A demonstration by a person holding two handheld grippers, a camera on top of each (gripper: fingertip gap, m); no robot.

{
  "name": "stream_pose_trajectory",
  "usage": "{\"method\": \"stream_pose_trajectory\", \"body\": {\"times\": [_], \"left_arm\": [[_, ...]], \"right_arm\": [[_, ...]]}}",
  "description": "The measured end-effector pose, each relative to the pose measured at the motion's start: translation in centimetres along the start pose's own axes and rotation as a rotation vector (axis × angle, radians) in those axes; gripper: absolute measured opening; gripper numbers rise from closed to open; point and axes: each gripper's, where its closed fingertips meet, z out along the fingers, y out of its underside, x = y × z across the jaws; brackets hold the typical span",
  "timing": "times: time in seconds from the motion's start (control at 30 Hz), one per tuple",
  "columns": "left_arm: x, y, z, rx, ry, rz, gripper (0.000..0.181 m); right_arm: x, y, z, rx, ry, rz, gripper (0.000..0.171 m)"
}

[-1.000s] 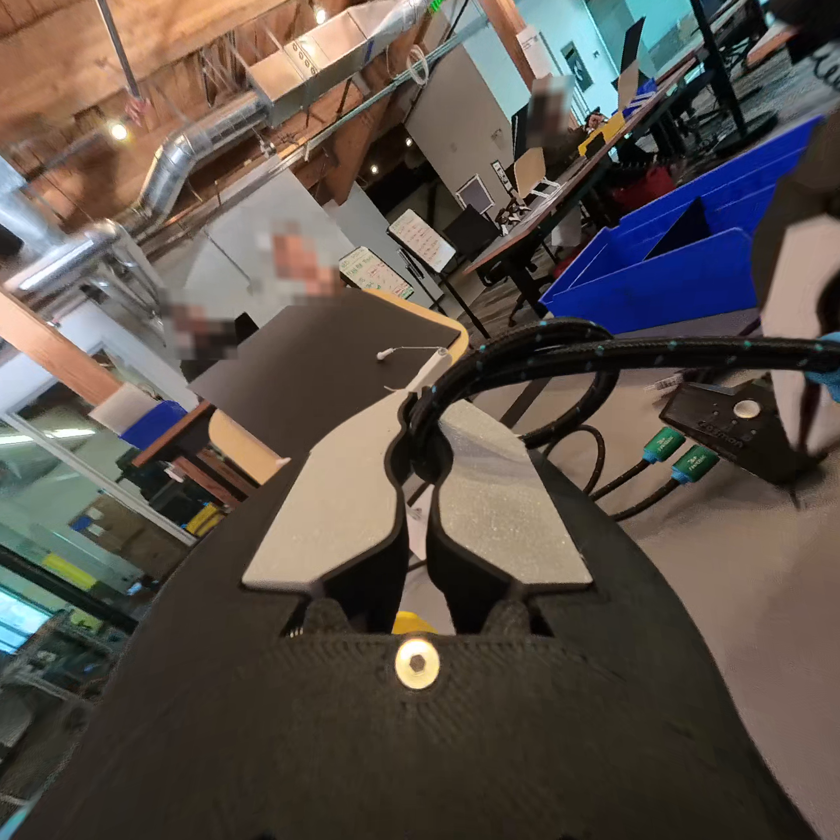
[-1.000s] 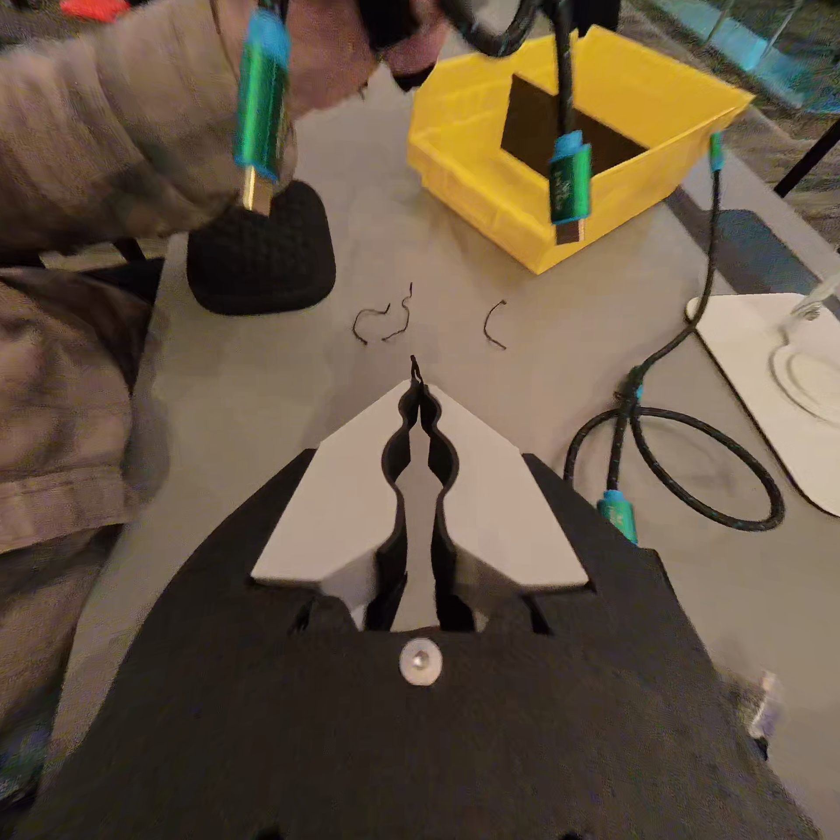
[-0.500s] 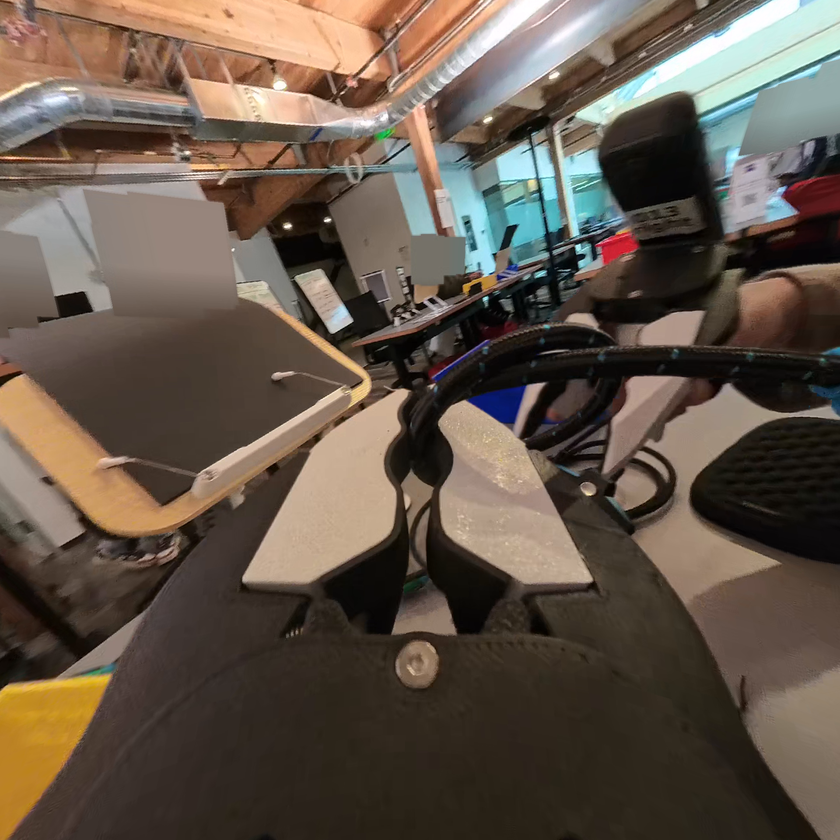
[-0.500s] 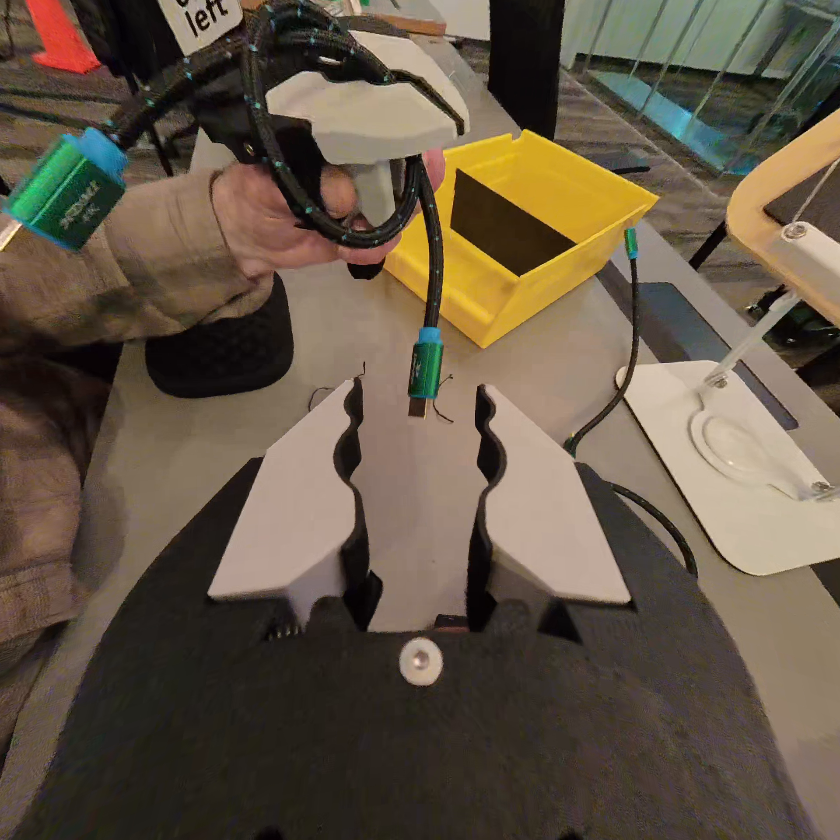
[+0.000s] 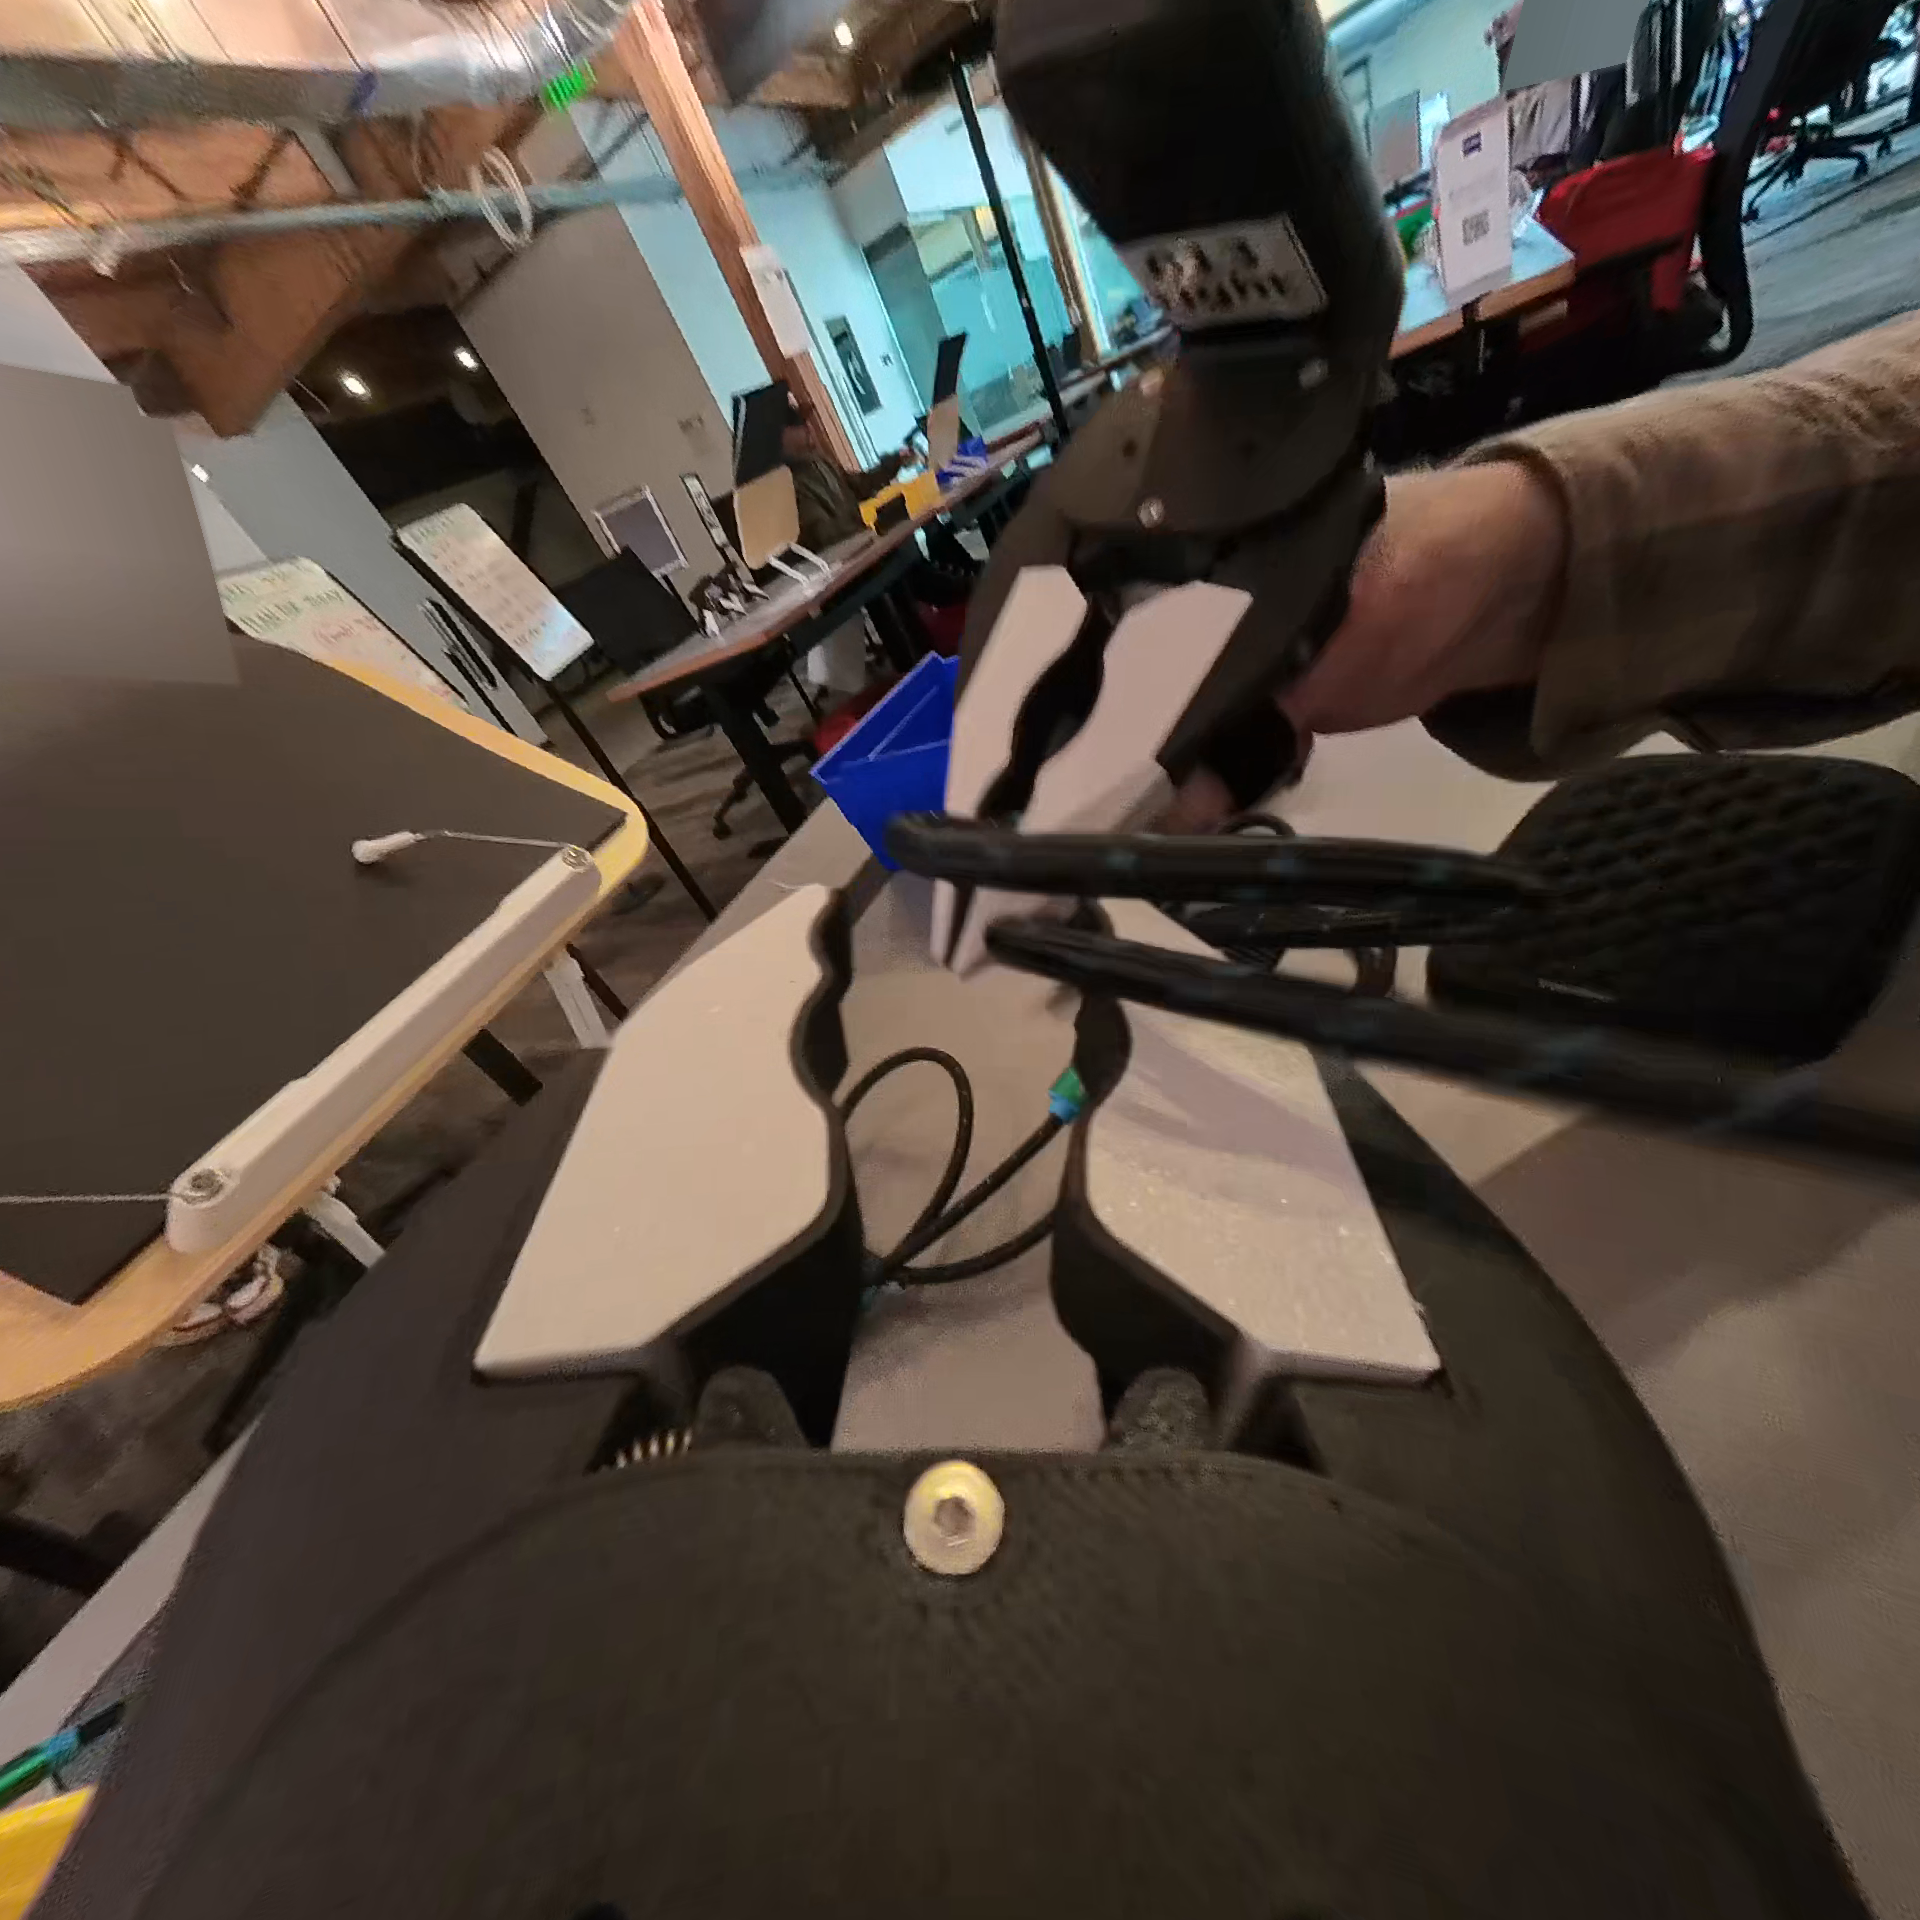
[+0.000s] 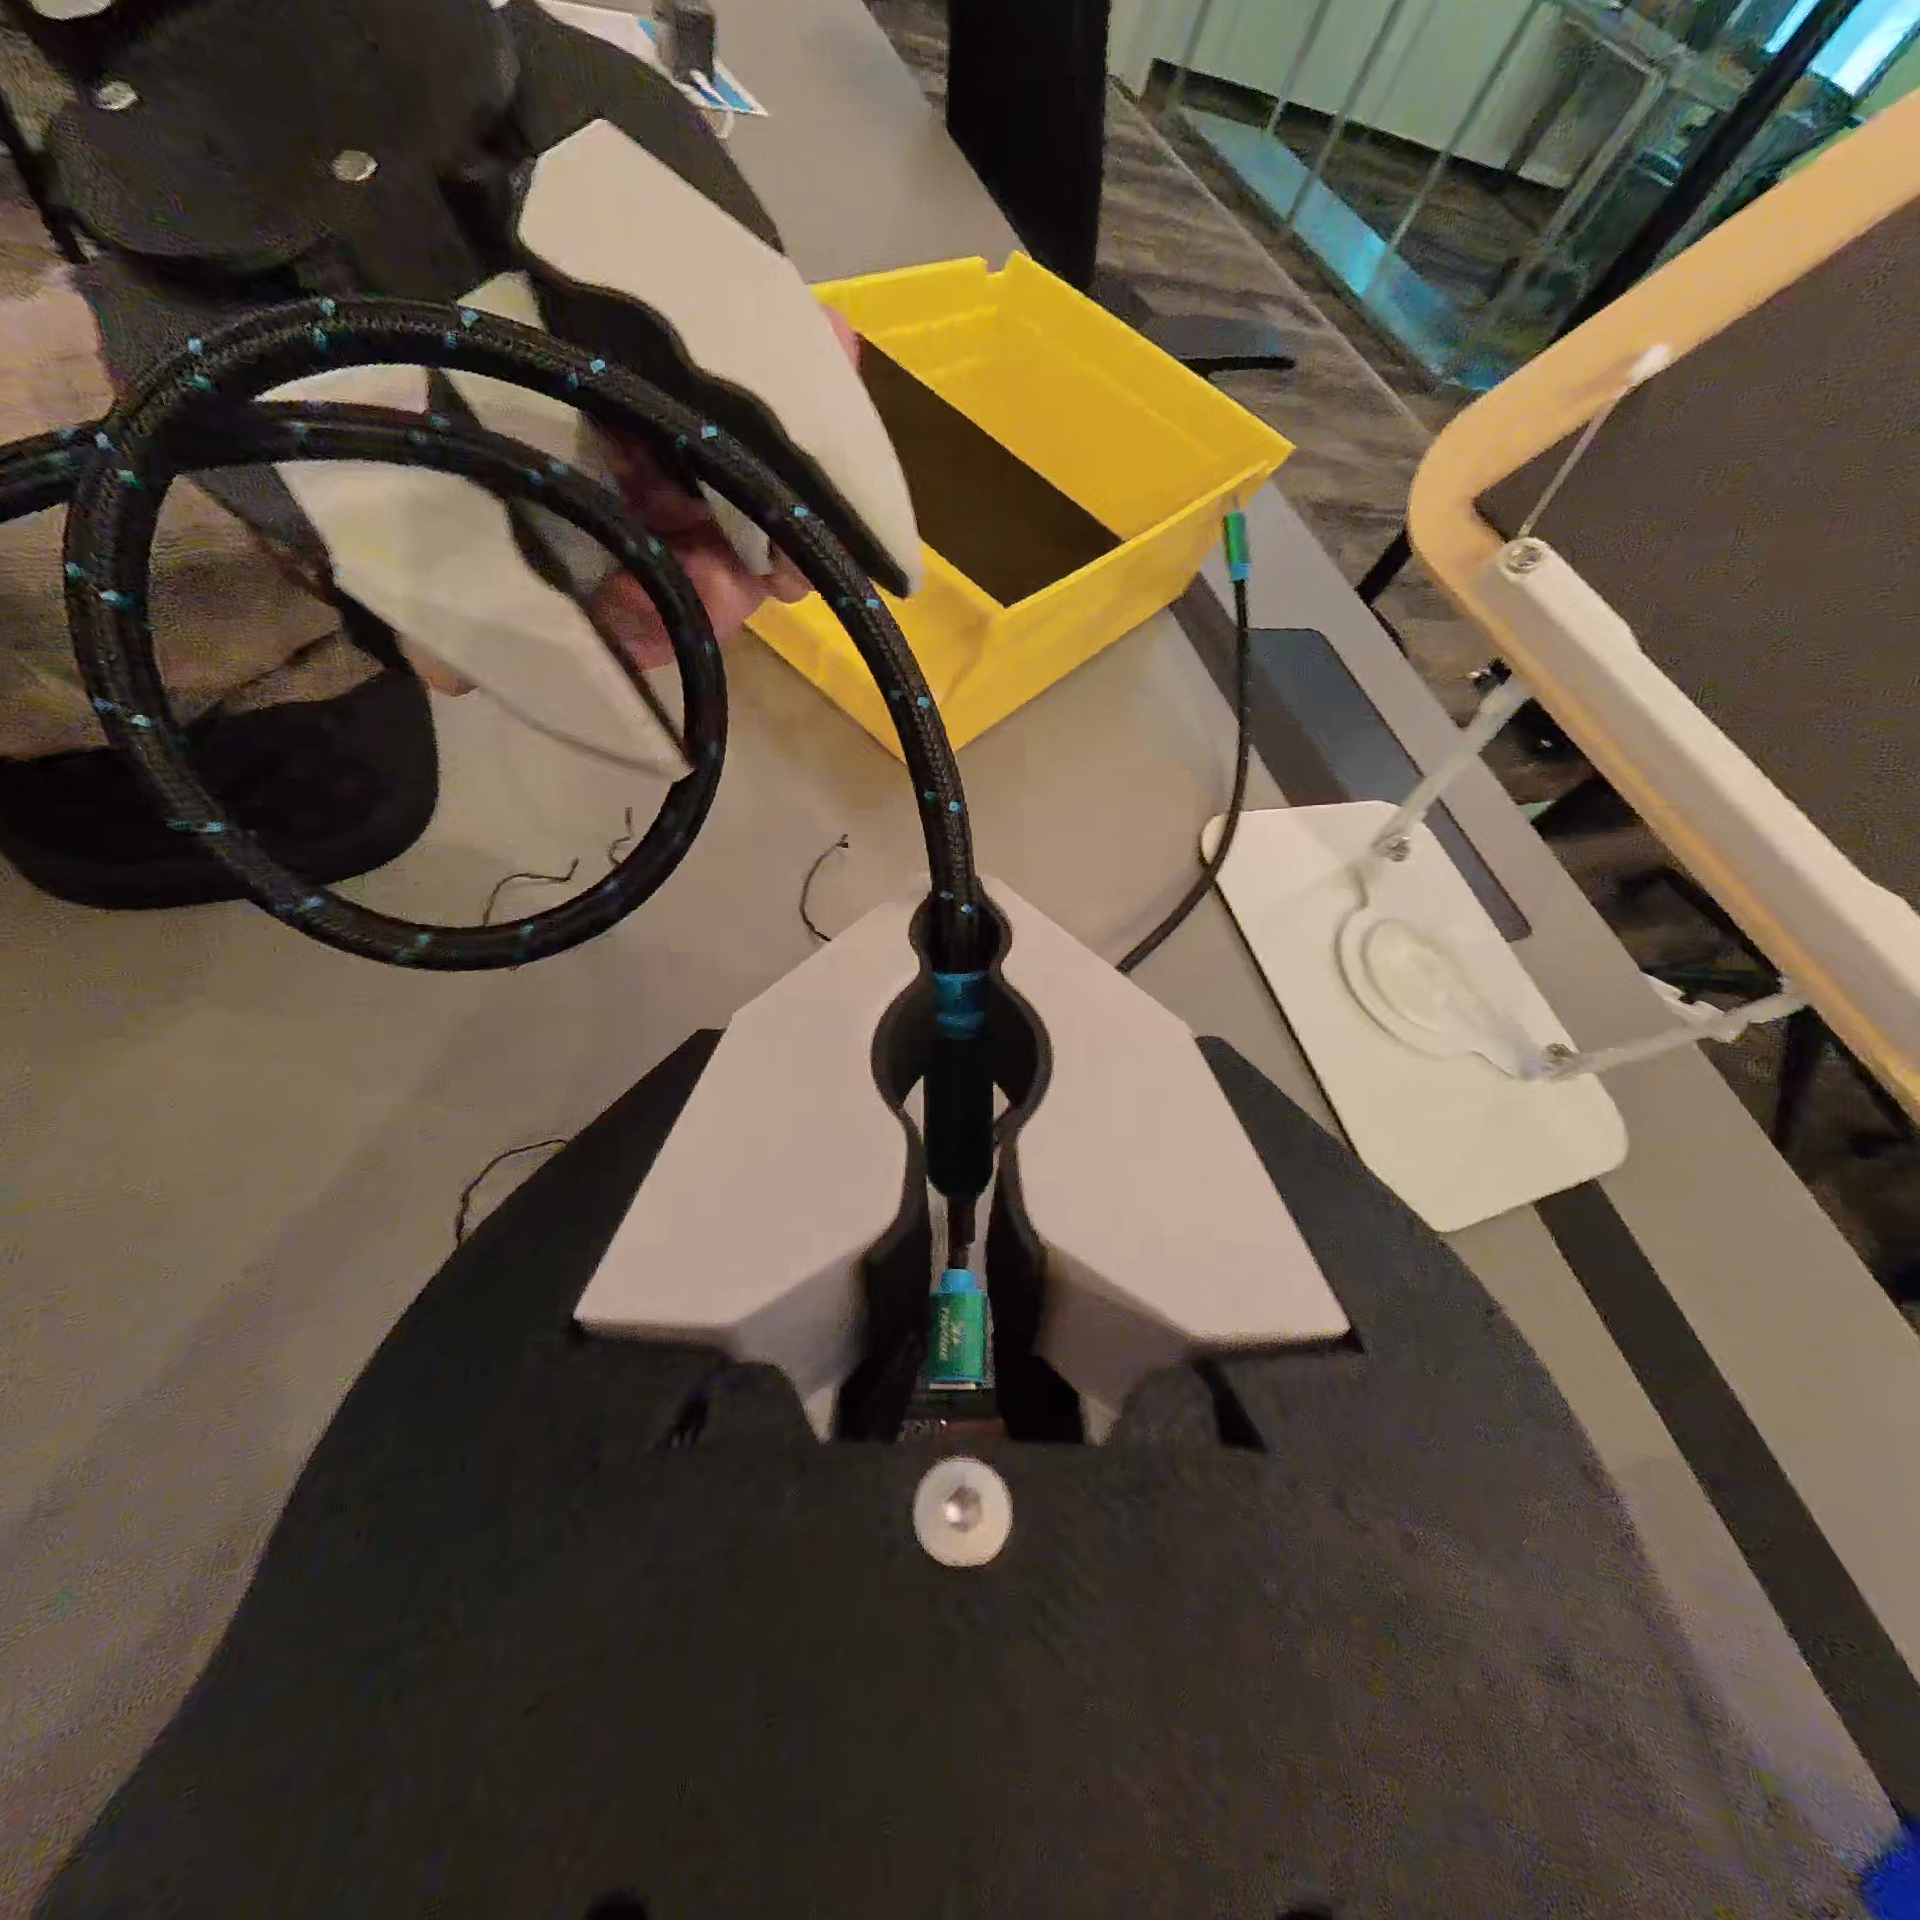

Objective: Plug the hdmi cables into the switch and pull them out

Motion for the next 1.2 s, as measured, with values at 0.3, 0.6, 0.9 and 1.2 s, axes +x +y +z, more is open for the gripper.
{"method": "stream_pose_trajectory", "body": {"times": [0.3, 0.6, 0.9, 1.2], "left_arm": [[-1.3, 6.6, -2.7, -0.343, -0.068, -0.079, 0.046], [-1.6, -2.9, -7.1, -0.044, -0.333, -0.006, 0.043], [0.9, -3.1, 4.1, 0.155, -0.413, -0.468, 0.068], [1.2, -2.8, 4.8, -0.094, -0.268, -0.201, 0.003]], "right_arm": [[5.3, -2.6, -4.6, 0.045, 0.252, -0.116, 0.0], [9.0, -0.8, -6.8, 0.115, 0.337, 0.181, 0.0], [7.3, -1.1, -5.3, 0.244, 0.414, 0.297, 0.0], [8.3, -1.0, -8.0, 0.245, 0.426, 0.209, 0.0]]}}
